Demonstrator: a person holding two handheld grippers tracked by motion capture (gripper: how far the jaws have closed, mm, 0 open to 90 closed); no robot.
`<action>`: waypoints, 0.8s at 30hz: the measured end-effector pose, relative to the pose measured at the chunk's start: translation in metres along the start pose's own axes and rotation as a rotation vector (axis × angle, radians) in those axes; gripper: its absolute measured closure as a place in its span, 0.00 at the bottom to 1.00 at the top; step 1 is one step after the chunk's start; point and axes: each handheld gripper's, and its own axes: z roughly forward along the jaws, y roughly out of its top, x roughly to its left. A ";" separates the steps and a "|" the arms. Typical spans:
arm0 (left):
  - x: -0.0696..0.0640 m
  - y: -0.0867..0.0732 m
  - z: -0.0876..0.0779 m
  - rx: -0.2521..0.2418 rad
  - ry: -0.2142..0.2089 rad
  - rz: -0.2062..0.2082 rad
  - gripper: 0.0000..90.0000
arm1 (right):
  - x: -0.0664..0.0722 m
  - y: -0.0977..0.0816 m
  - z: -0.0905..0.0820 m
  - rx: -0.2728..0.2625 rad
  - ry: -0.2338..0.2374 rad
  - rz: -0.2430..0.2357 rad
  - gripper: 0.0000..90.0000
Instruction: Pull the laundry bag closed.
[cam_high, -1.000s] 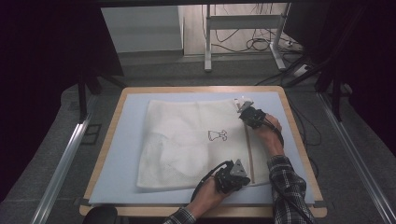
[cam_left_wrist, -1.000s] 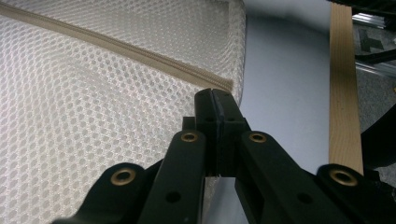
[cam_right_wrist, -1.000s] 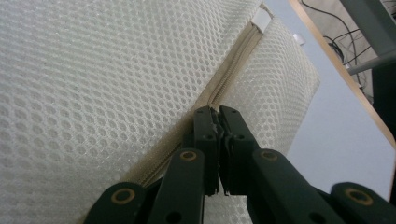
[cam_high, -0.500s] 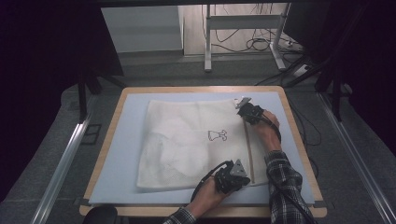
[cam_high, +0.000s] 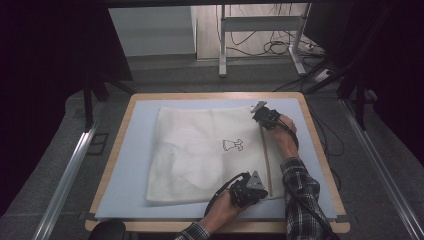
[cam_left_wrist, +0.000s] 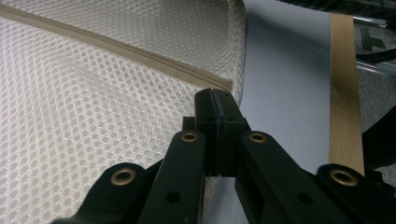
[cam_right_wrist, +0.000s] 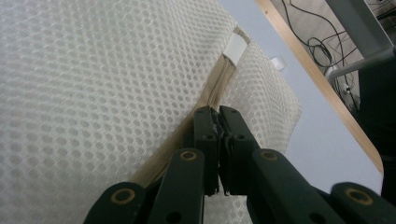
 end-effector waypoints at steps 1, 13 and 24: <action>0.000 0.000 0.000 0.001 0.000 0.001 1.00 | 0.000 0.000 0.001 -0.002 -0.002 0.002 0.95; 0.000 0.000 0.000 0.001 0.004 0.003 1.00 | -0.003 0.008 0.012 -0.011 -0.035 -0.002 0.95; 0.001 0.000 0.000 0.001 -0.004 -0.007 1.00 | -0.004 0.012 0.020 -0.005 -0.073 0.031 0.92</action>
